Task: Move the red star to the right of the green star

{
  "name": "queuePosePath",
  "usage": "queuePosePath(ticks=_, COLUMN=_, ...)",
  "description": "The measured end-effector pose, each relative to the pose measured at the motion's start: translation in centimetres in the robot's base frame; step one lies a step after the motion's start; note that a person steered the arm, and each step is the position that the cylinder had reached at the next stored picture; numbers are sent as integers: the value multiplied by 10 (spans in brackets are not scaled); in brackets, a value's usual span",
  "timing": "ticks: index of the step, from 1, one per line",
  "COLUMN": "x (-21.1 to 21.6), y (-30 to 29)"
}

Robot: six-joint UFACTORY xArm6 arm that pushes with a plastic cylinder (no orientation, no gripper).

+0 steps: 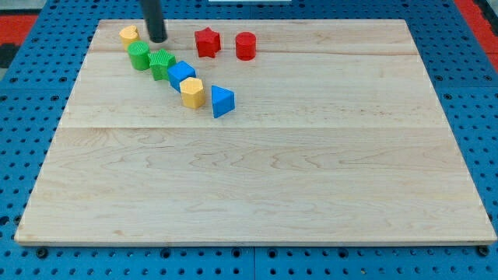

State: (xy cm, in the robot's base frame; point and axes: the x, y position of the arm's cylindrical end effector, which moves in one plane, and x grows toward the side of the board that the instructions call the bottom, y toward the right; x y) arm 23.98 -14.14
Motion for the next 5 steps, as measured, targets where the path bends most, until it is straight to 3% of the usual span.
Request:
queuePosePath(ticks=4, x=-2, y=-2)
queuePosePath(ticks=5, x=-37, y=3)
